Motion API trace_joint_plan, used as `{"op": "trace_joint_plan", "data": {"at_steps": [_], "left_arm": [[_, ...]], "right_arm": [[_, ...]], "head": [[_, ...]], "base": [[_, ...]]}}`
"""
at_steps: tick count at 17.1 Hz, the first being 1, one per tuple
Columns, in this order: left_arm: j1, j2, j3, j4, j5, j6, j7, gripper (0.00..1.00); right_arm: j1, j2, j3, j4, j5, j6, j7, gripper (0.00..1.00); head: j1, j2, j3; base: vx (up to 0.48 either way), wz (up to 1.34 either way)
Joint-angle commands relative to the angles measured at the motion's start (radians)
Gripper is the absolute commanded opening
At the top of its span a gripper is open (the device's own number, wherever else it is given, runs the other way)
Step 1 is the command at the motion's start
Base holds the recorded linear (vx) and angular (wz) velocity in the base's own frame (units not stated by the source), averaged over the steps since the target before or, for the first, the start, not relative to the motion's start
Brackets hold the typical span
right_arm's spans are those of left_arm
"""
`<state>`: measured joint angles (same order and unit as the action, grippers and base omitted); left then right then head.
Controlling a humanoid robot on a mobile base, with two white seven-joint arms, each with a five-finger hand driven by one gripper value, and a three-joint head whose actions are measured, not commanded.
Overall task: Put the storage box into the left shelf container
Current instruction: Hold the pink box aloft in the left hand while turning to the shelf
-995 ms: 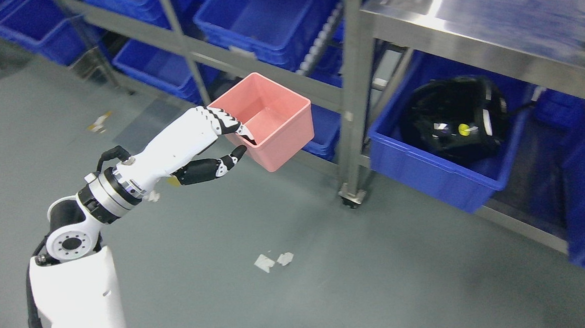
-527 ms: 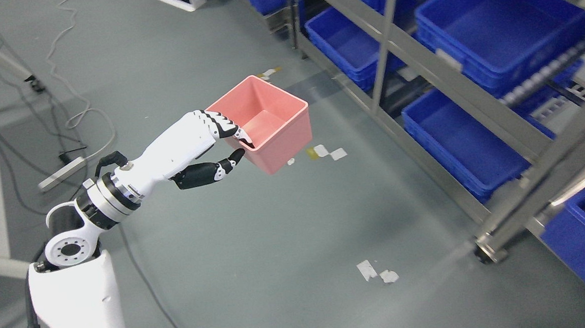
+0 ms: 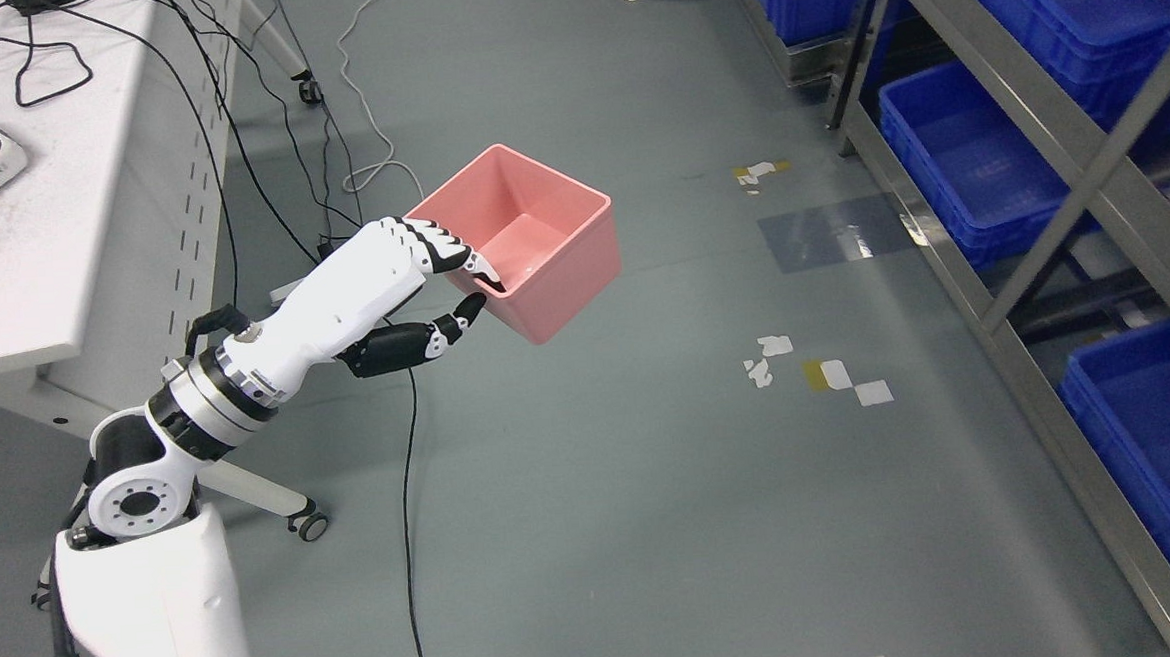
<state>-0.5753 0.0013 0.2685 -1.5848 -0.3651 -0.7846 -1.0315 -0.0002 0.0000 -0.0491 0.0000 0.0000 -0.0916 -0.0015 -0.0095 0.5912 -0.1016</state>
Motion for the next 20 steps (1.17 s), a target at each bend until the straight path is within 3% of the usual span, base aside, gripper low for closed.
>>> {"op": "trace_joint_plan", "data": {"at_steps": [1,20], "left_arm": [[0.006,0.016,0.003,-0.004,0.000,-0.001,0.001,0.01],[0.011,0.016,-0.005,-0.001,-0.002,-0.001,0.001,0.01]], "right_arm": [[0.008,-0.017,0.000,-0.017,-0.003,0.000,0.001,1.00],[0.008,-0.017,0.000,-0.017,-0.003,0.000,0.001,1.00]], "head": [[0.0000,0.000,0.000],[0.0000,0.000,0.000]], "base": [[0.382,0.31],[0.460,0.04]]}}
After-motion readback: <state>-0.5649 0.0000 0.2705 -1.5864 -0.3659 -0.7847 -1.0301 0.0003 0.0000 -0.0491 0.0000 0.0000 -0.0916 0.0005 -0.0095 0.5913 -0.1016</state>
